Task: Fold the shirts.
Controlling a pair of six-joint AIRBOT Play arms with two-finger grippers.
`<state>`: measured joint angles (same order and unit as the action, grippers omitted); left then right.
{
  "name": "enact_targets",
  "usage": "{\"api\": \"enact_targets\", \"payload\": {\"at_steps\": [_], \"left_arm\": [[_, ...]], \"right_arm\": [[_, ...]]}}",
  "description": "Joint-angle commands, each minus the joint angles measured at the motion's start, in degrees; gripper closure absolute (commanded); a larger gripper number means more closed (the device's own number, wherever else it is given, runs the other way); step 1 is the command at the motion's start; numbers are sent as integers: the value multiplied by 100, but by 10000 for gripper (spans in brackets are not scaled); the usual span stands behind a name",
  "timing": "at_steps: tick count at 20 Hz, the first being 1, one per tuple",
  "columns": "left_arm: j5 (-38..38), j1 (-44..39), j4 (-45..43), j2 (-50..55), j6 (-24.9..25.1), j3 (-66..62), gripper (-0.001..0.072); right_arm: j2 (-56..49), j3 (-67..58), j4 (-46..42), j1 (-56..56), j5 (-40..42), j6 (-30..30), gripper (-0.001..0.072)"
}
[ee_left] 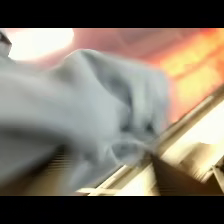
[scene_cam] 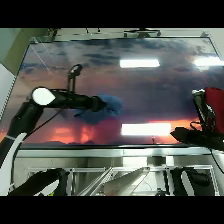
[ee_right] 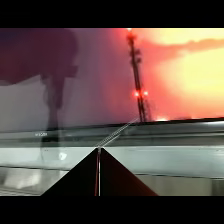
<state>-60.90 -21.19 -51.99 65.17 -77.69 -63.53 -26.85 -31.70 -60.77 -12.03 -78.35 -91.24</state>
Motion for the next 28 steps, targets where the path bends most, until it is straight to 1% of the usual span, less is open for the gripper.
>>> {"api": "enact_targets", "payload": {"at_steps": [1, 2, 4, 5, 7, 9, 10, 11, 13, 15, 17, 19, 22, 25, 26, 27, 28], "left_arm": [[-286, -249, 50, 529, -13, -527, -13], [-588, -131, 48, 608, -13, -780, -12], [-1274, 236, 44, 651, -13, -1222, -12], [-1624, 479, 9, 623, -13, -1394, -11], [-2253, 1038, -363, 422, -13, -1528, -12], [-2409, 1622, -782, 13, -11, -1174, -13], [-2356, 1921, -957, -212, -11, -866, -12], [-2253, 2221, -1016, -442, 17, -490, -12], [-1958, 2820, -966, -879, 232, 446, -10], [-1657, 3187, -804, -1180, 560, 1421, 1], [-1126, 3359, -221, -1220, 1095, 2249, 1], [-605, 3364, 280, -911, 1552, 2673, 1], [72, 3370, 402, -149, 1768, 2726, -1], [334, 3364, 409, 568, 1836, 2288, 0], [350, 3357, 409, 815, 1851, 2076, 0], [356, 3320, 404, 1043, 1878, 1867, 0], [376, 3276, 404, 1294, 1878, 1644, -1]], "right_arm": [[4, 4, 0, 7, -96, 2, 694], [4, 4, 0, 7, -105, 11, 687], [-7, 4, 7, 7, -94, 221, 686], [-48, 4, 96, 7, -94, 367, 668], [-234, 4, 662, 7, -79, 1137, 315], [-535, 4, 1423, 17, 118, 1784, 302], [-726, 4, 1705, 17, 227, 2020, 261], [-977, 4, 1961, 26, 378, 2275, 190], [-1585, 4, 2402, 166, 627, 2688, 192], [-2288, 4, 2782, 538, 905, 3073, 193], [-3084, -4, 3071, 1086, 1513, 3381, 202], [-3866, -131, 3217, 1532, 2087, 3512, 203], [-5014, -636, 3392, 1867, 2286, 3508, 204], [-5855, -1233, 3696, 1967, 2284, 3488, 207], [-6054, -1421, 3707, 1982, 2277, 3447, 269], [-6234, -1598, 3707, 2000, 2262, 3375, 350], [-6389, -1759, 3707, 2024, 2262, 3289, 342]]}}
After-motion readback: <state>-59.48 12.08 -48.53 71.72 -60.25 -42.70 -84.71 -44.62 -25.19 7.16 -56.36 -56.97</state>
